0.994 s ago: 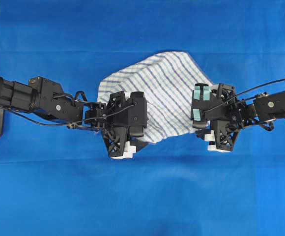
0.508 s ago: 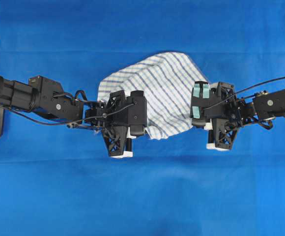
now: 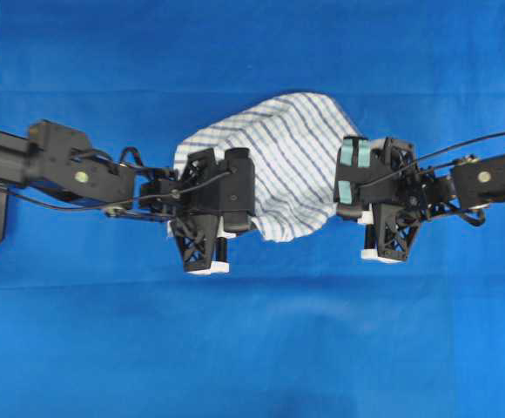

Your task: Lift the towel with both arms.

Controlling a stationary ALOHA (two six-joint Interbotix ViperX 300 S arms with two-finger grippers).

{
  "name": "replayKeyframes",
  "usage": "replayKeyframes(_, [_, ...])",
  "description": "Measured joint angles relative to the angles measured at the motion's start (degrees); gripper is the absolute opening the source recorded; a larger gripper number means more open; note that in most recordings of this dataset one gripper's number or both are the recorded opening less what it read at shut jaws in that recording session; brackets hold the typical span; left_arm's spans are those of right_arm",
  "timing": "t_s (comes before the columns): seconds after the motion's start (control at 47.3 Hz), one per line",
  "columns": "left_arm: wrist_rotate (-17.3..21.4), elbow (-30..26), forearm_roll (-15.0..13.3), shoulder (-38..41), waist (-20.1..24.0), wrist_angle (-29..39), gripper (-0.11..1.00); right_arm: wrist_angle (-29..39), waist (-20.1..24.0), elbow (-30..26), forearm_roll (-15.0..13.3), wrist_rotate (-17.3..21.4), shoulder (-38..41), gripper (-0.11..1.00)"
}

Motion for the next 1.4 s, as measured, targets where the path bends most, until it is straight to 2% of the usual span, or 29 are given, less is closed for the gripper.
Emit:
replayKeyframes(0.339, [0.70, -1.41, 0.09, -13.97, 0.70, 11.69, 0.02, 17.40, 1.32, -9.32, 0.00, -0.62, -12.57, 0.03])
replayKeyframes(0.719, [0.70, -7.56, 0.35, -25.22, 3.96, 23.29, 0.02, 31.82, 1.32, -22.76, 0.00, -2.55, -17.84, 0.03])
replayKeyframes(1.016, [1.14, -12.13, 0.44, -33.93, 7.65, 29.36, 0.02, 38.14, 1.23, -33.05, -0.09, -5.62, -20.39, 0.03])
replayKeyframes(1.121, [2.55, -14.06, 0.53, -36.21, 7.65, 30.32, 0.02, 39.55, 1.32, -36.30, -0.09, -6.59, -21.01, 0.03])
replayKeyframes(1.397, [3.34, -18.90, 0.53, -38.23, 7.73, 33.40, 0.02, 42.54, 1.32, -42.28, -0.18, -8.17, -21.09, 0.03])
